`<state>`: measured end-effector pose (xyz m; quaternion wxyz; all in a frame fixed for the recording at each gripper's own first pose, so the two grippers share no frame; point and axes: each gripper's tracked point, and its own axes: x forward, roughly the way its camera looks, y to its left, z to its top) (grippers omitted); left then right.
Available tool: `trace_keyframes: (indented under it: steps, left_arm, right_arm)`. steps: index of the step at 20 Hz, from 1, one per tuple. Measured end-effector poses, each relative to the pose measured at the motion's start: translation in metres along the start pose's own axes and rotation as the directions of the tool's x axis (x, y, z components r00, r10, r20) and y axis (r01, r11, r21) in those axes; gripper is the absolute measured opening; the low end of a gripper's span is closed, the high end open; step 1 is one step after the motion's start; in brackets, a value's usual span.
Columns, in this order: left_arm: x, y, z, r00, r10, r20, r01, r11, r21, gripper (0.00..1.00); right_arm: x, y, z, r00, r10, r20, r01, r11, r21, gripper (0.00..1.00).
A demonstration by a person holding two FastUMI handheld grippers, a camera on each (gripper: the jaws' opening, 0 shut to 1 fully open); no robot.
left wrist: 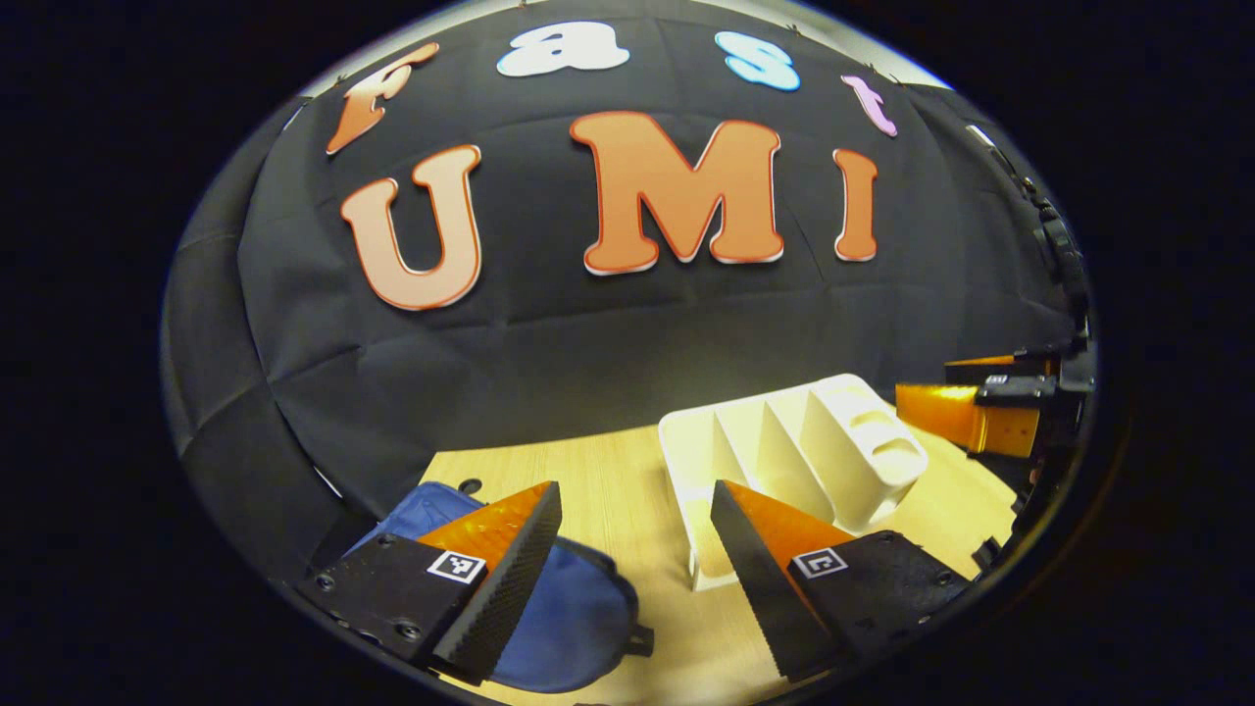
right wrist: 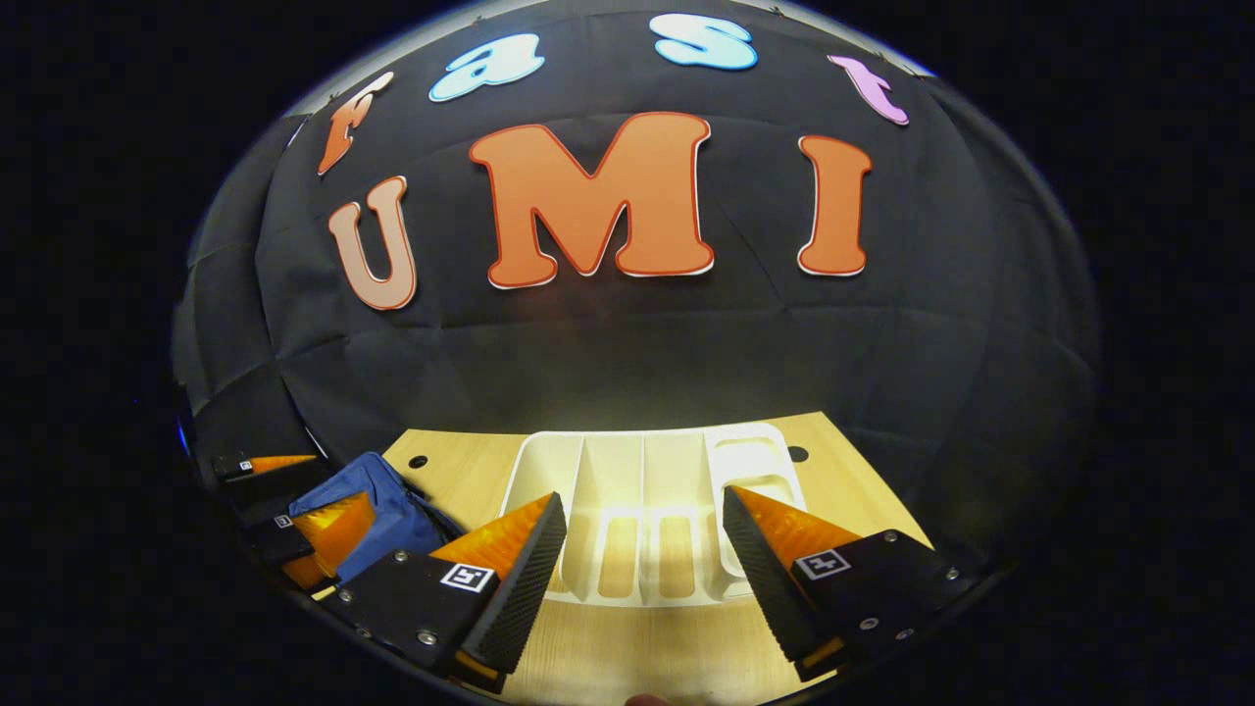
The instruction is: Open the schoolbag, grab two books from the bookshelf and put them into the schoolbag.
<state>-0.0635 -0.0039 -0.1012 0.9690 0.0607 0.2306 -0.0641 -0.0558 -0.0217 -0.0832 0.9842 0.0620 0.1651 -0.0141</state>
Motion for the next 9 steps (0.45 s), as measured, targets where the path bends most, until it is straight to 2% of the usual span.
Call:
trace_keyframes:
  steps: [3,4,5,9]
  left_arm:
    - [-0.008,-0.010,0.020,0.996,0.018,0.093,-0.016,1.000,-0.026,0.98]
    - [-0.012,-0.014,0.026,0.993,0.022,0.113,-0.019,0.999,-0.031,1.00]
    - [-0.015,-0.016,0.031,0.990,0.029,0.135,-0.024,0.999,-0.035,0.97]
    - [-0.028,-0.021,0.059,0.970,0.048,0.237,-0.040,0.998,-0.041,0.97]
  right_arm:
    - [-0.015,-0.003,0.019,0.997,-0.015,0.078,0.016,1.000,-0.006,0.96]
    - [-0.023,-0.005,0.026,0.993,-0.025,0.114,0.026,1.000,-0.006,0.95]
    - [-0.028,-0.006,0.035,0.988,-0.030,0.152,0.031,1.000,-0.004,0.95]
    - [-0.043,-0.015,0.072,0.948,-0.068,0.311,0.073,0.997,-0.006,0.95]
